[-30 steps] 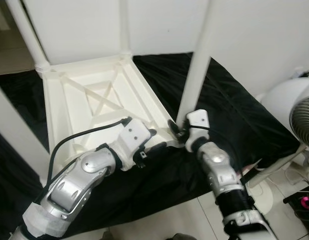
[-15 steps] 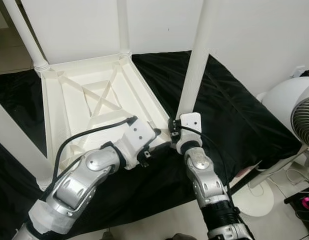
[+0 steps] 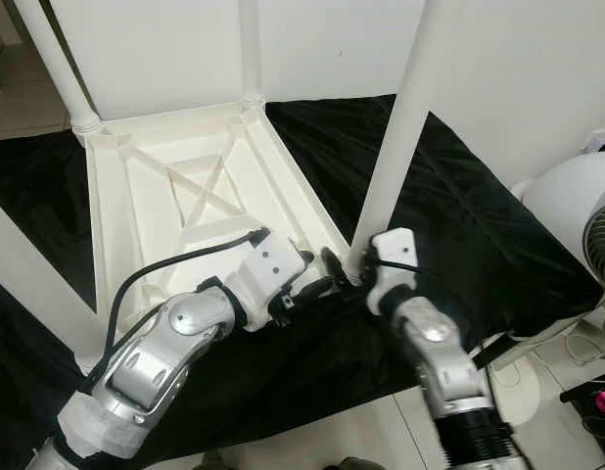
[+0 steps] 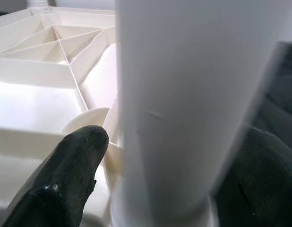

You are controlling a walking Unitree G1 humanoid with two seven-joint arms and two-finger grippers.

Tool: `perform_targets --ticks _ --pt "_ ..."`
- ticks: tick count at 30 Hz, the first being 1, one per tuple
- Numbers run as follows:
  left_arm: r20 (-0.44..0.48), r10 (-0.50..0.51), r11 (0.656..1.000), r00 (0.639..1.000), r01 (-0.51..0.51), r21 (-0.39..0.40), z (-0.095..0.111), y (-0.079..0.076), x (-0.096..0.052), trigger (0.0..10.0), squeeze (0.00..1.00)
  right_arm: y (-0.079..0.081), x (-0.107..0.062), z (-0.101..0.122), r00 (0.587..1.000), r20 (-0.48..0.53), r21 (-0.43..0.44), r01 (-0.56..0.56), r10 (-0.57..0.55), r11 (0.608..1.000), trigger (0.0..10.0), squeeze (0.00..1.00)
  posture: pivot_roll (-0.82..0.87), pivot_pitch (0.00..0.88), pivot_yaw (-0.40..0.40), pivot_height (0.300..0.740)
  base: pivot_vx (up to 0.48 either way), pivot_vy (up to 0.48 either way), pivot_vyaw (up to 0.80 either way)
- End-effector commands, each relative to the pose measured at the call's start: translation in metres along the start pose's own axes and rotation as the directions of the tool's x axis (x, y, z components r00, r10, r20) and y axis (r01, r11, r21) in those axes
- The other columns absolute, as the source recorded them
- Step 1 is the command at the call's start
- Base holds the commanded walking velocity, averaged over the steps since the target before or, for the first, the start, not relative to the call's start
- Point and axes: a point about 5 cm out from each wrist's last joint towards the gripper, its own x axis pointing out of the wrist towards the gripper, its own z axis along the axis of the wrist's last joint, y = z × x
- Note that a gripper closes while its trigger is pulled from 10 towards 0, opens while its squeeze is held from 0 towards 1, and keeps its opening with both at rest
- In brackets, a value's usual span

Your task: Building children table

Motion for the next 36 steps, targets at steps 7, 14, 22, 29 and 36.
perform_targets --ticks 7,14,22,29,36 --pt "-0.001 -0.037 0.999 0.999 0.037 0.016 -0.001 0.000 0.000 10.0 0.00 -0.016 0.007 0.000 0.983 0.002 -0.094 -0.184 0.185 0.978 10.0 0.00 -0.05 0.000 0.020 0.740 0.000 0.000 0.00" --pt "0.007 -0.037 0.999 0.999 0.037 0.021 0.002 0.003 0.003 10.0 0.00 -0.025 0.033 -0.004 0.952 -0.088 -0.164 -0.305 0.294 0.938 10.0 0.00 -0.05 0.000 0.025 0.740 0.000 0.000 0.00" --pt "0.017 -0.026 0.999 1.000 0.026 0.028 0.005 0.004 0.003 10.0 0.00 -0.023 0.039 -0.008 0.928 -0.109 -0.150 -0.371 0.358 0.916 0.0 0.00 -0.04 0.000 0.005 0.740 0.000 0.000 0.00" --pt "0.021 -0.002 1.000 1.000 0.002 0.016 0.006 0.005 0.002 10.0 0.00 -0.023 0.037 -0.015 0.920 -0.107 -0.147 -0.389 0.376 0.909 0.0 0.00 -0.04 0.022 0.006 0.740 0.000 0.000 0.00" --pt "0.018 -0.014 1.000 1.000 0.013 0.013 0.005 0.003 0.000 10.0 0.00 -0.021 0.034 -0.015 0.942 -0.065 -0.119 -0.336 0.331 0.934 10.0 0.00 -0.04 0.037 0.009 0.740 0.000 0.000 0.00"
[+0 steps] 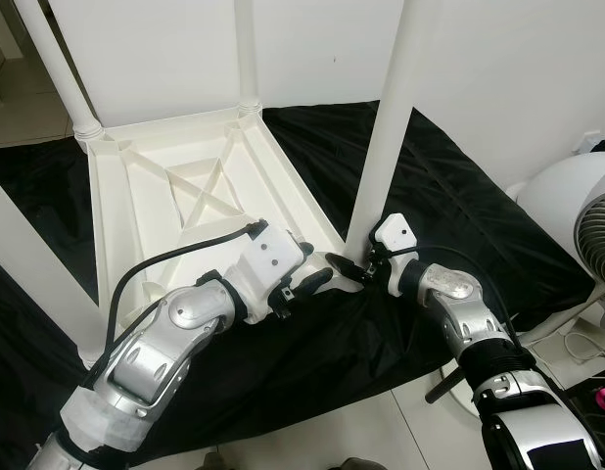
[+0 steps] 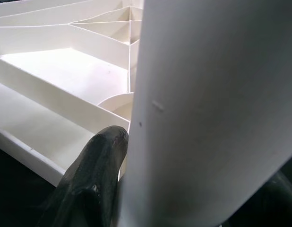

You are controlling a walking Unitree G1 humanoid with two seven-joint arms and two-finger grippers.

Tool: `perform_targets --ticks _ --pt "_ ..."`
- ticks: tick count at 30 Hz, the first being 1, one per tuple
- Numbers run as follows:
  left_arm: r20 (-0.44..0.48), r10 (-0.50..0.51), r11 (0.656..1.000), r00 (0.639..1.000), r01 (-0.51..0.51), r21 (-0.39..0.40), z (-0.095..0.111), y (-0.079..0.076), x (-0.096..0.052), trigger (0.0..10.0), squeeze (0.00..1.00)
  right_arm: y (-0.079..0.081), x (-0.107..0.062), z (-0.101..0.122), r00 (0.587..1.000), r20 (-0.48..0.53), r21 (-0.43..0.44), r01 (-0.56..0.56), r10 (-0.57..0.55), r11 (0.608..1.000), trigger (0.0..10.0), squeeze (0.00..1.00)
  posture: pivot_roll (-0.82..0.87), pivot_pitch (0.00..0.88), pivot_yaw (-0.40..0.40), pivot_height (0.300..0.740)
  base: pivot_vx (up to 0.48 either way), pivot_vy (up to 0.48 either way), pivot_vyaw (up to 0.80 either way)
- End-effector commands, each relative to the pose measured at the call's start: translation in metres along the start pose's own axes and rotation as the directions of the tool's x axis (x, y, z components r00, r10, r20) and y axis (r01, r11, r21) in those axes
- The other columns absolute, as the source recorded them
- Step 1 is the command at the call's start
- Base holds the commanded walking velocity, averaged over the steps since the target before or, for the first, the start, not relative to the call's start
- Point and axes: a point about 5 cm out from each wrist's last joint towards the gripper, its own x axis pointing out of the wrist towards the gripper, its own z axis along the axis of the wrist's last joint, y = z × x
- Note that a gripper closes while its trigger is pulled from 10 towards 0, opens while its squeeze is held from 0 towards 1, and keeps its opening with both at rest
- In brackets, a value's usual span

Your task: Building children table

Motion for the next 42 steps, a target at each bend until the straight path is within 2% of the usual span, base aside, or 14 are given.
perform_targets --ticks 1,11,13,17,19,21,22,23,29,32,33,34,40,42 --pt "-0.007 -0.029 1.000 1.000 0.029 0.009 0.001 -0.001 -0.001 10.0 0.00 0.007 0.001 -0.002 0.999 0.002 0.004 0.033 -0.033 0.999 10.0 0.00 -0.05 0.037 0.005 0.740 0.000 0.000 0.00" --pt "-0.014 -0.020 1.000 1.000 0.020 0.004 -0.001 -0.001 -0.003 10.0 0.00 0.019 0.001 -0.007 0.969 -0.004 0.041 0.247 -0.247 0.968 10.0 0.00 -0.05 0.042 0.004 0.740 0.000 0.000 0.00" --pt "-0.016 -0.021 1.000 1.000 0.021 0.004 -0.001 -0.001 -0.003 10.0 0.00 0.029 0.006 -0.008 0.942 -0.007 0.093 0.335 -0.336 0.937 10.0 0.00 -0.05 0.041 0.006 0.740 0.000 0.000 0.00" --pt "-0.016 -0.017 1.000 1.000 0.017 0.007 -0.001 0.000 -0.002 10.0 0.00 0.038 0.010 -0.006 0.915 -0.012 0.127 0.402 -0.404 0.907 10.0 0.00 -0.04 0.039 0.006 0.740 0.000 0.000 0.00" --pt "-0.018 -0.007 1.000 1.000 0.007 0.012 -0.001 0.002 -0.001 10.0 0.00 0.048 0.018 -0.004 0.868 -0.031 0.160 0.494 -0.496 0.855 10.0 0.00 -0.04 0.040 0.005 0.740 0.000 0.000 0.00" --pt "-0.018 -0.002 1.000 1.000 0.002 0.014 0.000 0.003 -0.001 10.0 0.00 0.058 0.024 -0.001 0.843 -0.038 0.199 0.533 -0.537 0.823 10.0 0.00 -0.03 0.035 -0.001 0.740 0.000 0.000 0.00" --pt "-0.018 -0.002 1.000 1.000 0.002 0.014 0.000 0.003 -0.001 10.0 0.00 0.058 0.024 -0.001 0.843 -0.038 0.199 0.533 -0.537 0.823 10.0 0.00 -0.03 0.035 -0.001 0.740 0.000 0.000 0.00" --pt "-0.017 0.001 1.000 1.000 -0.001 0.012 0.000 0.002 -0.001 10.0 0.00 0.064 0.027 0.001 0.842 -0.027 0.236 0.530 -0.539 0.815 10.0 1.00 -0.03 0.034 -0.006 0.740 0.000 0.000 0.00" --pt "-0.016 0.007 1.000 1.000 -0.007 0.011 -0.001 0.002 -0.001 10.0 0.00 0.069 0.026 0.007 0.836 0.017 0.249 0.528 -0.549 0.812 10.0 1.00 -0.03 0.030 -0.009 0.740 0.000 0.000 0.00" --pt "-0.015 0.007 1.000 1.000 -0.007 0.010 -0.001 0.001 0.000 10.0 0.00 0.065 0.017 0.011 0.827 0.057 0.240 0.532 -0.559 0.812 10.0 1.00 -0.03 0.025 -0.010 0.740 0.000 0.000 0.00" --pt "-0.015 0.007 1.000 1.000 -0.007 0.009 -0.001 0.001 0.000 10.0 0.00 0.064 0.013 0.011 0.824 0.068 0.236 0.534 -0.562 0.812 10.0 0.89 -0.03 0.021 -0.010 0.740 0.000 0.000 0.00" --pt "-0.016 0.006 1.000 1.000 -0.006 0.008 -0.002 0.001 0.000 10.0 0.00 0.063 0.011 0.011 0.821 0.072 0.231 0.538 -0.566 0.810 10.0 0.00 -0.03 0.021 -0.010 0.740 0.000 0.000 0.00" --pt "-0.010 -0.025 1.000 1.000 0.025 -0.016 -0.003 -0.006 0.001 10.0 0.00 0.064 -0.003 0.010 0.812 0.080 0.235 0.548 -0.578 0.803 10.0 0.00 -0.04 0.024 -0.006 0.740 0.000 0.000 0.00" --pt "0.004 -0.098 0.995 0.995 0.098 -0.033 -0.003 -0.015 -0.001 10.0 0.00 0.066 -0.007 0.011 0.813 0.094 0.245 0.540 -0.574 0.805 10.0 0.00 -0.05 0.026 -0.002 0.740 0.000 0.000 0.00"
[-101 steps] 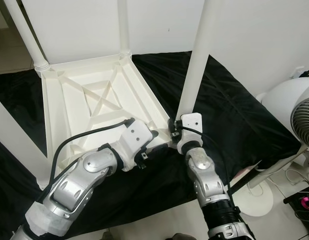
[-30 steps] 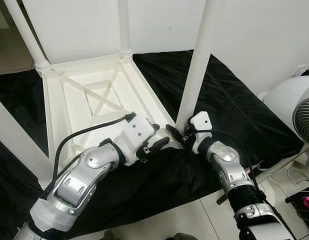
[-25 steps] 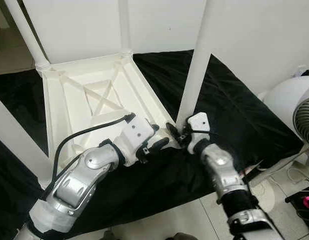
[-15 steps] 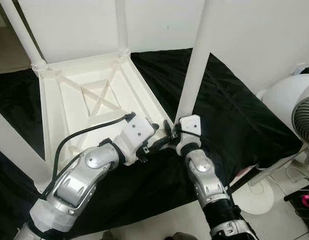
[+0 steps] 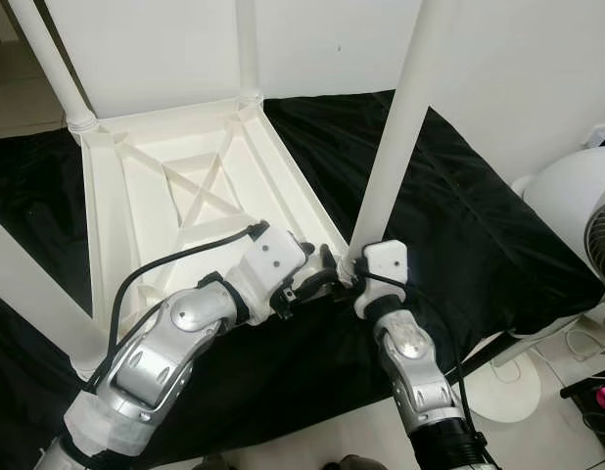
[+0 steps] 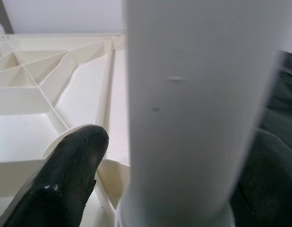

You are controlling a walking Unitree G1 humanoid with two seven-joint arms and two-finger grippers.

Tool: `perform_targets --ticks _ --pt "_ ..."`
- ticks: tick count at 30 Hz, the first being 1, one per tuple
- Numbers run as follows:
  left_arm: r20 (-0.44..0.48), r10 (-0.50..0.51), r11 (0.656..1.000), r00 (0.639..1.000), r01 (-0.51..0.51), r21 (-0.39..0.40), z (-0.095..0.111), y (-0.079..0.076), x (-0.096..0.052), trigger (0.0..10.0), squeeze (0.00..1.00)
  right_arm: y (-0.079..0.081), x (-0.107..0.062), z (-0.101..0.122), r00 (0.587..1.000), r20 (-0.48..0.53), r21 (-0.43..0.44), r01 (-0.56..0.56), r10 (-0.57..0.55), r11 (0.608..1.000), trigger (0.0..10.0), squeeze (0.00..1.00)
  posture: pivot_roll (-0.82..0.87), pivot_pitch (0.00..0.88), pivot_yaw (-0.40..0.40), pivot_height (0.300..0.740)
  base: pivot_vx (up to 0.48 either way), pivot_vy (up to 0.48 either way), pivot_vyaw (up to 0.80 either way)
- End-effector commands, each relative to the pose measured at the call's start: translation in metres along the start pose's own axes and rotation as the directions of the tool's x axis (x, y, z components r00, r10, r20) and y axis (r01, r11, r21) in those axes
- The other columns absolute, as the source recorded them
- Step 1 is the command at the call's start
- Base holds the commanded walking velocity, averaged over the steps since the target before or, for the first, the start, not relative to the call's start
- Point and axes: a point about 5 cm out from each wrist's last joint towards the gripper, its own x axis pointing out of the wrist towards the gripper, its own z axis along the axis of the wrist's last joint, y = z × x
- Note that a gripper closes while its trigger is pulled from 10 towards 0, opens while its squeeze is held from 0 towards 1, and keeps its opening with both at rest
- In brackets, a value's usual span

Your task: Building children table

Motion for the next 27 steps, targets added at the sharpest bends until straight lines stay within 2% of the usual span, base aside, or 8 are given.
perform_targets --ticks 1,8,10,15,20,22,27 --pt "-0.004 -0.117 0.993 0.993 0.117 -0.008 -0.001 -0.011 -0.001 10.0 0.00 0.000 -0.003 0.001 1.000 0.009 0.010 -0.007 0.007 1.000 10.0 0.00 -0.05 0.026 -0.002 0.740 0.000 0.000 0.00" --pt "0.006 -0.213 0.975 0.977 0.213 -0.061 -0.001 -0.020 -0.007 10.0 0.00 0.000 -0.007 0.001 1.000 0.013 0.010 -0.010 0.010 1.000 10.0 0.00 -0.05 0.028 0.008 0.740 0.000 0.000 0.00" --pt "0.021 -0.245 0.965 0.969 0.246 -0.090 -0.001 -0.018 -0.015 10.0 0.00 -0.008 -0.006 0.000 1.000 0.010 0.000 0.014 -0.014 1.000 10.0 0.00 -0.05 0.027 0.013 0.740 0.000 0.000 0.00" --pt "0.033 -0.230 0.967 0.973 0.232 -0.105 0.000 -0.013 -0.020 10.0 0.00 -0.022 -0.005 0.001 0.998 0.008 -0.014 0.062 -0.062 0.998 10.0 0.00 -0.05 0.028 0.016 0.740 0.000 0.000 0.00" --pt "0.051 -0.313 0.936 0.949 0.317 -0.151 0.003 -0.018 -0.032 10.0 0.00 -0.033 -0.004 0.003 0.996 0.012 -0.028 0.093 -0.093 0.995 10.0 0.00 -0.06 0.028 0.020 0.740 0.000 0.000 0.00" --pt "0.035 -0.361 0.917 0.932 0.361 -0.170 0.002 -0.021 -0.039 10.0 0.00 -0.037 -0.004 0.003 0.995 0.012 -0.035 0.101 -0.101 0.994 10.0 0.00 -0.06 0.028 0.022 0.740 0.000 0.000 0.00" --pt "-0.006 -0.412 0.896 0.911 0.403 -0.187 -0.003 -0.021 -0.053 10.0 0.00 -0.041 -0.004 0.004 0.994 0.012 -0.043 0.113 -0.112 0.993 10.0 0.00 -0.06 0.030 0.025 0.740 0.000 0.000 0.00"
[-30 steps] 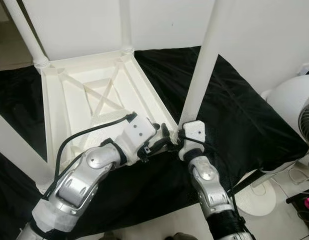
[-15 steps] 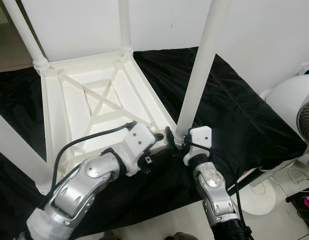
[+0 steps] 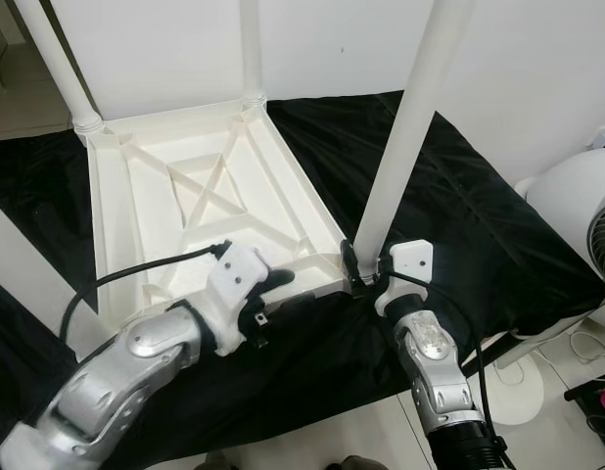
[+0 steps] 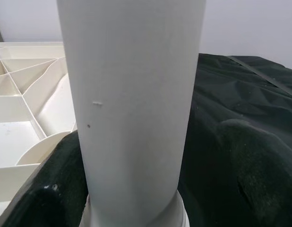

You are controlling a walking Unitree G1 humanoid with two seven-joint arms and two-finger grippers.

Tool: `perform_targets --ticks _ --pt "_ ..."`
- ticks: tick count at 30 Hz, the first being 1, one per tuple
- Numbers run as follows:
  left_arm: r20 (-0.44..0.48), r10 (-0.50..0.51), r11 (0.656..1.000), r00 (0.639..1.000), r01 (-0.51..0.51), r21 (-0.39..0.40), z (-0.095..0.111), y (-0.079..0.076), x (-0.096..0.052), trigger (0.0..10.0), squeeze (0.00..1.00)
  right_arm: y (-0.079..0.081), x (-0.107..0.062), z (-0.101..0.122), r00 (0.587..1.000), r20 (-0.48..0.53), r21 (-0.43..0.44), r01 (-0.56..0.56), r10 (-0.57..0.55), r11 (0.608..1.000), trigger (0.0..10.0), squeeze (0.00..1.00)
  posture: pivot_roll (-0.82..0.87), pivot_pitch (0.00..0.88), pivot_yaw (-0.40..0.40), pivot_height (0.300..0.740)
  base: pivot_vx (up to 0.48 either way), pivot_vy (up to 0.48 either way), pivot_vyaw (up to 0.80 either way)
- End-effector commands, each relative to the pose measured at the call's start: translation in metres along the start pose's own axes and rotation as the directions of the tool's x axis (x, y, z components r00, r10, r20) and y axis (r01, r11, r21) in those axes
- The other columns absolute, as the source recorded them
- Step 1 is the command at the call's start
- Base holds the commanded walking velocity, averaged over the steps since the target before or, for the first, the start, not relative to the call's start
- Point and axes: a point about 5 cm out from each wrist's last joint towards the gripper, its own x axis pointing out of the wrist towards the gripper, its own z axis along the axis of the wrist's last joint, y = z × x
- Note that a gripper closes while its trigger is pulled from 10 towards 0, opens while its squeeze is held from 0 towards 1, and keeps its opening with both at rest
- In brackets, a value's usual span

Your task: Building children table

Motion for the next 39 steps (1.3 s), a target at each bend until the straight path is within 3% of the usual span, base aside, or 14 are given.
perform_targets --ticks 1,8,18,31,39 --pt "-0.003 -0.339 0.941 0.941 0.339 0.004 0.003 -0.016 -0.009 10.0 0.00 -0.013 0.000 -0.001 0.998 -0.005 -0.004 0.059 -0.059 0.998 10.0 0.00 -0.05 0.030 0.026 0.740 0.000 0.000 0.00" --pt "-0.054 -0.362 0.932 0.931 0.360 -0.042 -0.003 -0.016 -0.020 10.0 0.00 -0.022 0.002 -0.001 0.996 -0.001 -0.013 0.092 -0.092 0.996 10.0 0.00 -0.05 0.036 0.038 0.740 0.000 0.000 0.00" --pt "-0.204 -0.282 0.959 0.938 0.279 -0.042 -0.016 -0.009 -0.031 10.0 0.00 -0.031 0.006 0.001 0.990 0.008 -0.015 0.140 -0.139 0.990 10.0 0.00 -0.04 0.057 0.042 0.740 0.000 0.000 0.00" --pt "-0.223 -0.204 0.979 0.953 0.199 -0.043 -0.013 -0.016 -0.040 10.0 0.00 -0.030 0.009 0.001 0.990 0.011 -0.006 0.140 -0.139 0.990 10.0 0.00 -0.02 0.077 0.027 0.740 0.000 0.000 0.00" --pt "-0.212 -0.169 0.985 0.963 0.159 -0.064 -0.015 -0.031 -0.045 10.0 0.00 -0.032 0.017 0.004 0.993 0.012 -0.011 0.115 -0.115 0.993 10.0 0.00 0.02 0.096 -0.043 0.740 0.000 0.000 0.00"
